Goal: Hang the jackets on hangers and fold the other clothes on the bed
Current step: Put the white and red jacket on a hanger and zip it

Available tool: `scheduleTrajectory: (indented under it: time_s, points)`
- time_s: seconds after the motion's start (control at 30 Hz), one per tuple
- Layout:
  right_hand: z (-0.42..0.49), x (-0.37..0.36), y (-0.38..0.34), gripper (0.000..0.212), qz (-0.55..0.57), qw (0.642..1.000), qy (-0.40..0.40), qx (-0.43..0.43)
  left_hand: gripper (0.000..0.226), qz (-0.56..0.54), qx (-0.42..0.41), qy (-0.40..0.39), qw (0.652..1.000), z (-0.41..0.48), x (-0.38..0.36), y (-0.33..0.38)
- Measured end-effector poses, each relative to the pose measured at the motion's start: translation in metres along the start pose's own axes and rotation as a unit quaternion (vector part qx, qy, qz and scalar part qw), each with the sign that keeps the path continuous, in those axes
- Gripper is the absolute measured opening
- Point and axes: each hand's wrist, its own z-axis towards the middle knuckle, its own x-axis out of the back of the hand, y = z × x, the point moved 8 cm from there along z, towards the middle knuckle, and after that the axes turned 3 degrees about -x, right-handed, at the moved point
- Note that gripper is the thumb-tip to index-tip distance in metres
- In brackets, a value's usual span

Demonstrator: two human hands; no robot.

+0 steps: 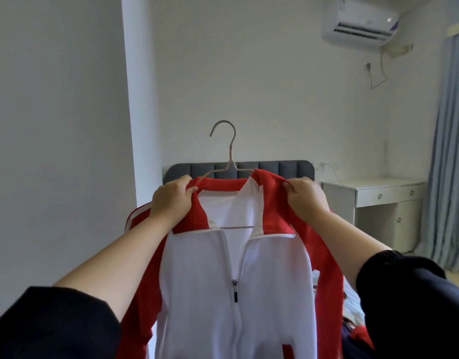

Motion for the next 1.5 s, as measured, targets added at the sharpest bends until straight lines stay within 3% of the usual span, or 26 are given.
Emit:
scheduleTrajectory:
  time_s: [0.07,0.1,0.17,0.23,0.33,0.43,0.5,0.6,0.63,0.73,0.8,0.83,0.9,0.93,0.97,1.03,1.07,1.17,1.27,1.43,1.5]
  points:
    - [-0.001,-0.019,0.007,0.027,-0.074,0.99,-0.114,-0.029,0.015,0.018,0.0,-0.001,1.0,-0.004,-0.003,0.002]
    - [-0.001,-0.019,0.005,0.025,-0.067,0.99,-0.124,-0.026,0.015,0.02,-0.001,0.001,1.0,-0.007,-0.005,0.003]
    - [0.002,-0.002,-0.011,0.023,0.022,0.999,-0.029,0.018,0.014,0.015,-0.009,0.016,1.0,-0.012,-0.006,0.006]
    - [0.003,0.013,-0.018,0.033,0.076,0.995,0.068,-0.002,0.011,0.017,-0.023,0.043,0.999,-0.015,-0.003,0.009]
    - [-0.005,-0.006,-0.032,0.05,-0.039,0.997,-0.015,-0.058,0.01,0.01,-0.027,0.07,0.997,-0.014,0.003,0.01]
    - [-0.009,-0.017,-0.043,0.037,-0.101,0.994,-0.031,-0.041,0.01,0.007,-0.029,0.066,0.997,-0.014,0.002,0.013]
    - [-0.007,-0.01,-0.047,0.033,-0.102,0.994,-0.002,-0.042,0.013,0.012,-0.019,0.057,0.998,-0.015,0.0,0.011]
    - [-0.01,0.012,-0.056,0.031,-0.037,0.991,0.129,0.005,0.017,0.026,0.005,0.019,0.999,-0.013,-0.004,-0.004]
    - [-0.013,0.011,-0.058,0.028,-0.048,0.99,0.126,0.027,0.016,0.03,0.021,0.006,0.999,-0.012,-0.005,-0.009]
    - [-0.025,-0.039,-0.055,0.028,-0.218,0.971,-0.076,0.054,0.015,0.029,0.04,-0.004,0.999,-0.019,-0.007,-0.012]
    - [-0.023,-0.045,-0.051,0.03,-0.162,0.978,-0.129,0.041,0.017,0.015,0.033,-0.007,0.999,-0.029,-0.014,-0.004]
    - [-0.02,-0.04,-0.053,0.032,-0.097,0.988,-0.106,0.059,0.018,0.007,0.038,-0.008,0.999,-0.032,-0.018,-0.004]
    - [-0.015,-0.01,-0.05,0.029,0.054,0.994,0.055,0.073,0.018,-0.006,0.05,0.006,0.999,-0.034,-0.019,-0.007]
    - [-0.012,-0.001,-0.043,0.018,0.094,0.989,0.093,0.07,0.017,-0.012,0.056,0.015,0.998,-0.033,-0.017,-0.009]
    - [-0.009,-0.003,-0.039,0.01,0.1,0.99,0.073,0.067,0.017,-0.02,0.06,0.02,0.998,-0.031,-0.014,-0.011]
    - [-0.005,-0.025,-0.035,0.032,0.072,0.994,-0.058,0.058,0.015,-0.03,0.059,0.022,0.998,-0.025,-0.01,-0.013]
    - [-0.006,-0.031,-0.033,0.033,0.067,0.992,-0.091,0.055,0.015,-0.03,0.057,0.018,0.998,-0.023,-0.008,-0.014]
    - [-0.006,-0.03,-0.032,0.017,0.062,0.992,-0.096,0.056,0.014,-0.016,0.062,-0.005,0.998,-0.019,-0.006,-0.021]
    - [-0.003,-0.028,-0.027,0.026,0.074,0.993,-0.088,0.033,0.016,-0.016,0.07,-0.032,0.997,-0.017,-0.005,-0.029]
    - [-0.012,-0.02,-0.032,0.02,-0.12,0.99,-0.008,0.068,0.016,-0.015,0.065,-0.037,0.997,-0.017,-0.003,-0.031]
    - [-0.016,-0.034,-0.028,0.021,-0.199,0.974,-0.082,0.063,0.015,-0.007,0.059,-0.029,0.998,-0.018,-0.002,-0.032]
